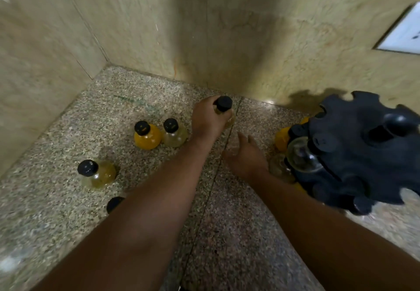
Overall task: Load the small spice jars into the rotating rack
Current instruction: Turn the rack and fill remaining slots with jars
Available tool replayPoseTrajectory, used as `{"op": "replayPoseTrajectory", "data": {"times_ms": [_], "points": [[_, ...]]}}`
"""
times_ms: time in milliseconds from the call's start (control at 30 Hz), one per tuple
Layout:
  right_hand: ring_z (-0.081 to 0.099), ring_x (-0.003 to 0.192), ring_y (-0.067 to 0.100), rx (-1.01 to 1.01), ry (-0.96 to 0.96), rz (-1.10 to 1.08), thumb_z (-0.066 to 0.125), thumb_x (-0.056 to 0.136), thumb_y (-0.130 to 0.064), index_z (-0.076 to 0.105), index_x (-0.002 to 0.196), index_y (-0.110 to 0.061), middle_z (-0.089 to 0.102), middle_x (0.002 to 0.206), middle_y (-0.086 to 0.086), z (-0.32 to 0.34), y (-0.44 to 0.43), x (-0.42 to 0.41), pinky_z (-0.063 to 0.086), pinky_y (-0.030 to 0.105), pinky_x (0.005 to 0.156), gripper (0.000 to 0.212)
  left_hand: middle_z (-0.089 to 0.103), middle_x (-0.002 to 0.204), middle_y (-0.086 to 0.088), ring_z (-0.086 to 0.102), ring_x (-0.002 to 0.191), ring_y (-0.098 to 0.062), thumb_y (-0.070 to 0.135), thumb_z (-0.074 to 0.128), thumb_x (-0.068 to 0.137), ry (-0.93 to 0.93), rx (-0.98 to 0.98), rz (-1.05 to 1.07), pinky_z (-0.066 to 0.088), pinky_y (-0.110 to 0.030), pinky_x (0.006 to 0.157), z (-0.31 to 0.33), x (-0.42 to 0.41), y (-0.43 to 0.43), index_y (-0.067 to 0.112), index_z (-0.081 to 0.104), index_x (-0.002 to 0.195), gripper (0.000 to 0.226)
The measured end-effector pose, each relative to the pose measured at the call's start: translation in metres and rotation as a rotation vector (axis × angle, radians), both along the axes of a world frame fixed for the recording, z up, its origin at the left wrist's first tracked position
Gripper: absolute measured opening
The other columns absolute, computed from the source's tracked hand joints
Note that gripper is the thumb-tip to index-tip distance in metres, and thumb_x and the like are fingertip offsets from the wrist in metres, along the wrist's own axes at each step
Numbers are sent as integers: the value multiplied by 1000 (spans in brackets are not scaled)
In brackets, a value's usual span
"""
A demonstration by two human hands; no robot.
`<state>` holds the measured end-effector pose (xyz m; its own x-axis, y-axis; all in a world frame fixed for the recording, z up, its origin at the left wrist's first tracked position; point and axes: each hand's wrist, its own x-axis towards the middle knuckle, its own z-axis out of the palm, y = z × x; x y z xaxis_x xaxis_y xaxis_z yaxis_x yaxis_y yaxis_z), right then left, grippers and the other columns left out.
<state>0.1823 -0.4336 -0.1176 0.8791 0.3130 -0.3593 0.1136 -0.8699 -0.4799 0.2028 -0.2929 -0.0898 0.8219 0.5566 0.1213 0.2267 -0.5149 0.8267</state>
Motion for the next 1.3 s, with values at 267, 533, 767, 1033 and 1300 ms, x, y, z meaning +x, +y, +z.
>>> {"op": "replayPoseTrajectory", "data": {"times_ms": [267, 533, 767, 1033, 1300], "points": [[59, 124, 29, 239, -169, -94, 55, 95, -50, 46, 148, -17, 58, 143, 9, 56, -50, -57, 51, 36, 92, 63, 74, 105, -1, 66, 96, -13, 35, 86, 73, -113, 73, -12, 55, -28, 83, 47, -67, -63, 17, 73, 113, 46], [63, 115, 21, 566, -100, -356, 56, 93, -53, 64, 133, -24, 69, 124, -2, 64, -128, -111, 50, 33, 89, 50, 70, 108, -1, 61, 101, -18, 39, 87, 71, -81, 115, -84, 53, -32, 86, 37, -128, -133, 18, 73, 114, 50], [63, 73, 20, 1122, 83, -859, 60, 95, -48, 72, 92, -19, 73, 92, 4, 79, -189, -107, 51, 36, 64, 31, 66, 112, 3, 59, 105, -10, 52, 81, 74, -41, 77, -274, 52, -26, 86, 37, -142, -180, 21, 68, 120, 57], [55, 61, 16, 1084, 20, -942, 58, 101, -31, 68, 102, -8, 66, 82, 7, 94, -219, -86, 44, 28, 50, 25, 53, 123, -3, 45, 120, -20, 41, 78, 82, -81, 244, -414, 42, -32, 100, 60, -129, -213, 18, 63, 124, 51], [55, 61, 23, 976, -12, -888, 60, 99, -25, 67, 82, -7, 62, 68, 7, 92, -224, -81, 47, 34, 59, 26, 50, 118, -7, 44, 117, -25, 44, 74, 86, -49, 278, -482, 45, -41, 98, 59, -105, -228, 17, 61, 128, 52]]}}
